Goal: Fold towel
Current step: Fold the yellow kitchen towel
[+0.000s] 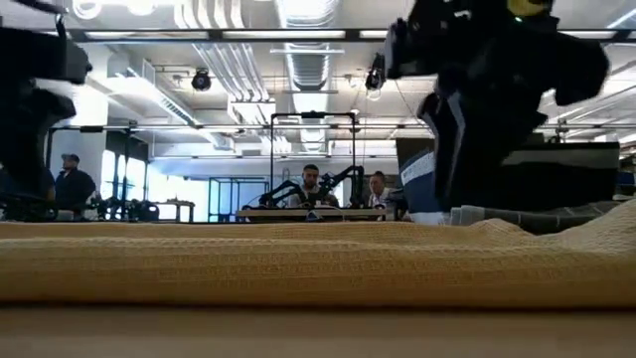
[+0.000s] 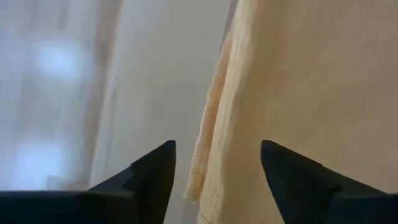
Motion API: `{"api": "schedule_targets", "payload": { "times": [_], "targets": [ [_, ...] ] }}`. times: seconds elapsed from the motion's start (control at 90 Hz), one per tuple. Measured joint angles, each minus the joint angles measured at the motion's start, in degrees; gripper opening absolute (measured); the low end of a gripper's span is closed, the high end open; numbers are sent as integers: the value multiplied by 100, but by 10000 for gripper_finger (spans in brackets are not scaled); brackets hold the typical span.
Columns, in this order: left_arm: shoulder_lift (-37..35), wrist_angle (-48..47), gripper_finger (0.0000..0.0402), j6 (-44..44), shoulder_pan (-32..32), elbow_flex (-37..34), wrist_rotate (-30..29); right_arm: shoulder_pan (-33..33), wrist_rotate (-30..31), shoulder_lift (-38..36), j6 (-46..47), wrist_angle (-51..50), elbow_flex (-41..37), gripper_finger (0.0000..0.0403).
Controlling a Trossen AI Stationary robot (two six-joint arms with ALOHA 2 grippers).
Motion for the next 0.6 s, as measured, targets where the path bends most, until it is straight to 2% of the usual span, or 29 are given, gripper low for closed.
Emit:
{"api": "schedule_targets", "payload": {
  "times": [0.267,0.478,0.6],
  "targets": [
    [27,698,125,131,11,-468,267,41,-35,0,19,328,-179,176],
    [42,898,16,430,11,-463,311,44,-35,0,16,331,-183,167],
    [20,724,8,439,11,-281,114,59,-37,0,19,331,-183,163]
  ]
}}
